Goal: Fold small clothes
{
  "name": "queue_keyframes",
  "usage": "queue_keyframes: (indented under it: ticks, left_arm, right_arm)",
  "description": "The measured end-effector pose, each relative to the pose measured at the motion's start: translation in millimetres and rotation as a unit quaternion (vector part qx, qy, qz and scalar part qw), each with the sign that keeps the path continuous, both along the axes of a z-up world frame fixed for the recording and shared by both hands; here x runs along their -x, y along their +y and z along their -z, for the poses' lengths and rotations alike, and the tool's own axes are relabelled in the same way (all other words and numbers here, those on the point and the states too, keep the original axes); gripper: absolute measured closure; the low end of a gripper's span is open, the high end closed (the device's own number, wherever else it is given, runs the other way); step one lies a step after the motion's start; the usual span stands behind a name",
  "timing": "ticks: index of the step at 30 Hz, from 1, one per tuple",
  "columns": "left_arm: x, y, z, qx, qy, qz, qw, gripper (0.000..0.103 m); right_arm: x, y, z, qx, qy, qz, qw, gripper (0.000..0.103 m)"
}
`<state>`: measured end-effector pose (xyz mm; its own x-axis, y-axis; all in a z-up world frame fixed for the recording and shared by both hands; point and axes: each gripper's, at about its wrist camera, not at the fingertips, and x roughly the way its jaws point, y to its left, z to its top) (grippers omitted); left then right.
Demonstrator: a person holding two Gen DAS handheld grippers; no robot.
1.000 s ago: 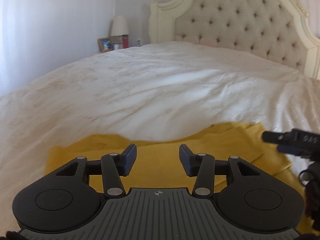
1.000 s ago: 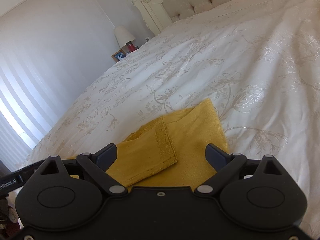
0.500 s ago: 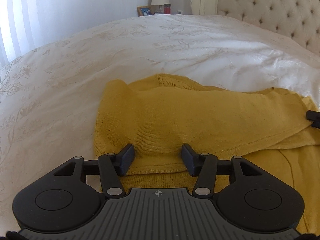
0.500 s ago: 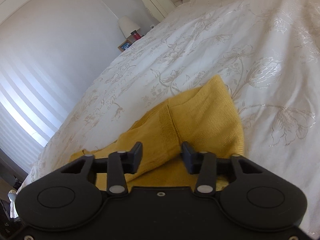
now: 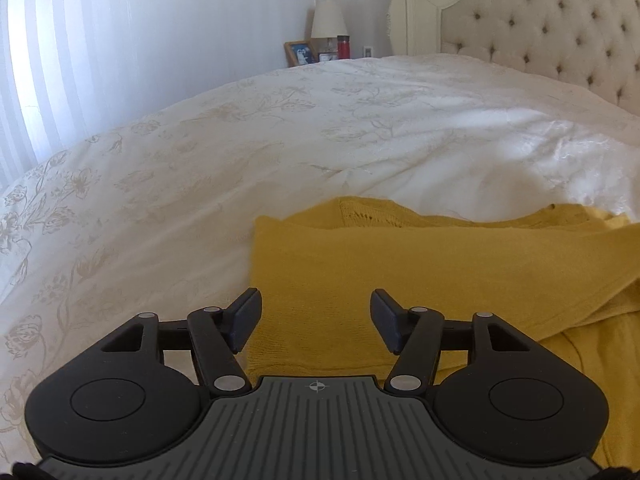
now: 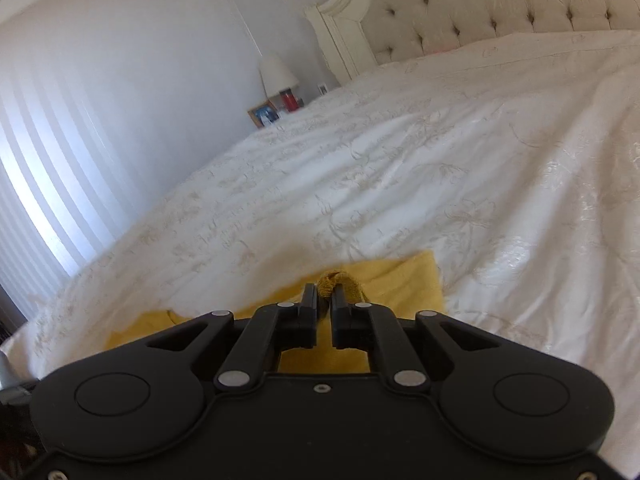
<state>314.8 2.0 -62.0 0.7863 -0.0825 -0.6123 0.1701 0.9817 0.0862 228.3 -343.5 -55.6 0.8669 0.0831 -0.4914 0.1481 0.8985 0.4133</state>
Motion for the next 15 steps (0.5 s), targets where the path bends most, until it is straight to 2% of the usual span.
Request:
queue_keyframes:
  ticks: [4,6,9,11,12,14,15]
  left_arm:
    - [-13.3,5.9,14.8,-0.021,0.022,-0.02,0.9993,0.044]
    - [-17.1,13.3,23.4,-0.01,0.037,-0.027,0.9989,0.038]
    - [-18.0,23.8,29.5,0.023,0.04,-0.039,0.9982,0.029]
    - [-17.9,26.6,32.7,0.032,0.036,-0.04,0.998,0.025]
    - [-17.1,26.1,34.3,0.031,0.033,-0.038,0.9982,0.023]
    - [-15.3,23.2,36.8,0.025,0.025,-0.035,0.9988,0.019]
    - [-13.3,20.9,37.8,0.021,0.021,-0.034,0.999,0.018]
  right_arm:
    - [-16.6,8.9,20.5,0.034,0.087,-0.005,0.996,0.089]
    - [-22.1,14.1,27.7,0.058,0.119,-0.01,0.991,0.086]
    - [-20.1,13.1,35.8,0.062,0.138,-0.015,0.988,0.083]
    - [-18.4,10.5,35.1,0.056,0.139,-0.013,0.989,0.083]
    - [-17.3,9.1,34.4,0.054,0.137,-0.01,0.989,0.078]
    - [-14.7,7.0,32.9,0.049,0.122,-0.003,0.991,0.058]
    - [-13.2,5.9,31.4,0.045,0.107,0.0,0.993,0.043]
